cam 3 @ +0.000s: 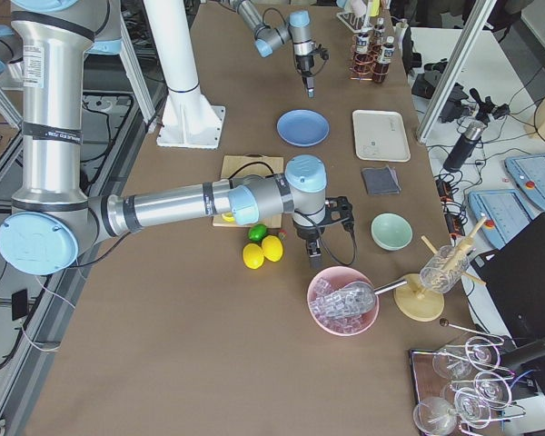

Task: Pick orange to plate
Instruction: 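Withdraw the left arm while the right arm moves toward the orange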

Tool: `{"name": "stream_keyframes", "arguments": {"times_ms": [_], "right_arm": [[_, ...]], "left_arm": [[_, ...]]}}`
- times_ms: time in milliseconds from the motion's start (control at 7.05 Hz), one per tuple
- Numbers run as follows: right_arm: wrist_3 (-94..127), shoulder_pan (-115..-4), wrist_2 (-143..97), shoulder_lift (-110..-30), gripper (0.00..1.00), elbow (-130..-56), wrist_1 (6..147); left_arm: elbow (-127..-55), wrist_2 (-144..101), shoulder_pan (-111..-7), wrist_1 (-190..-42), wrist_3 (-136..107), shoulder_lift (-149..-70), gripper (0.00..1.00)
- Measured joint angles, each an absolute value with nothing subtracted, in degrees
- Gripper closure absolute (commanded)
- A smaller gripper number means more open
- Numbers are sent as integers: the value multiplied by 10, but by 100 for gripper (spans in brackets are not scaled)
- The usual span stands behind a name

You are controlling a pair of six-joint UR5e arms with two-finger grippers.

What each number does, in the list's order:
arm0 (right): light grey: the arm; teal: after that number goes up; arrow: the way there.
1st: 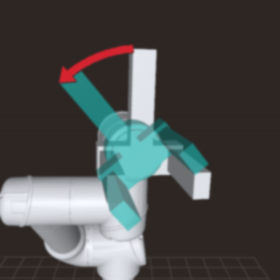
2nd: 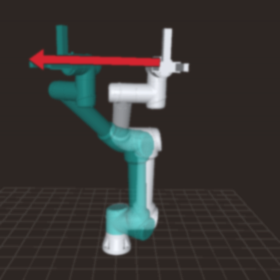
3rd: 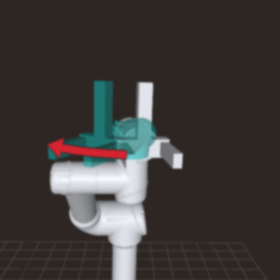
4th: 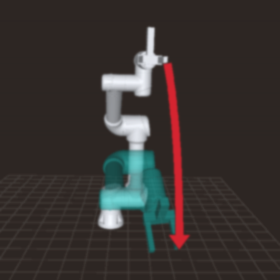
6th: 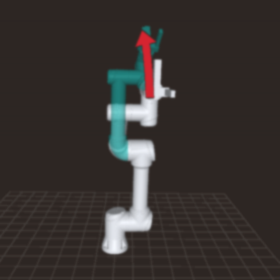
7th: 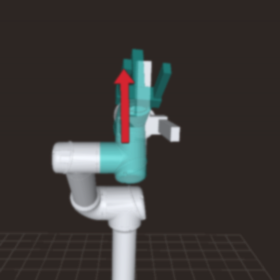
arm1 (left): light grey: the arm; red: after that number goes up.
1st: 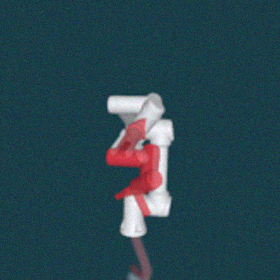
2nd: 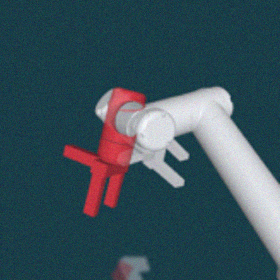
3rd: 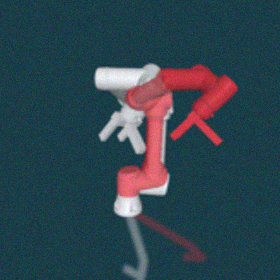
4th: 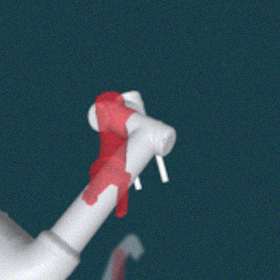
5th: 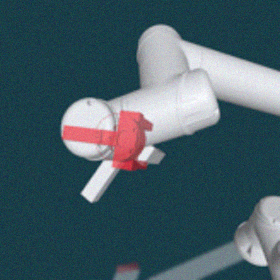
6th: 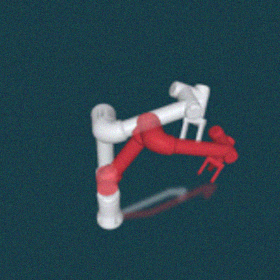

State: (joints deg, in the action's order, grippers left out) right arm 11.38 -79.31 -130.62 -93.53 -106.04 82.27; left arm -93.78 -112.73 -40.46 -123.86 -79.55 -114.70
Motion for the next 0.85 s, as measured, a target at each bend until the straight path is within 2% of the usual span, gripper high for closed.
{"name": "stream_keyframes", "arguments": {"times_ms": [568, 851], "right_arm": [[326, -645, -1271, -823, 0, -1052, 824], [376, -592, -1253, -759, 0, -1014, 824]], "left_arm": [[-1040, -1251, -592, -1115, -485, -988, 2], [-1023, -1347, -727, -1049, -254, -936, 2]]}}
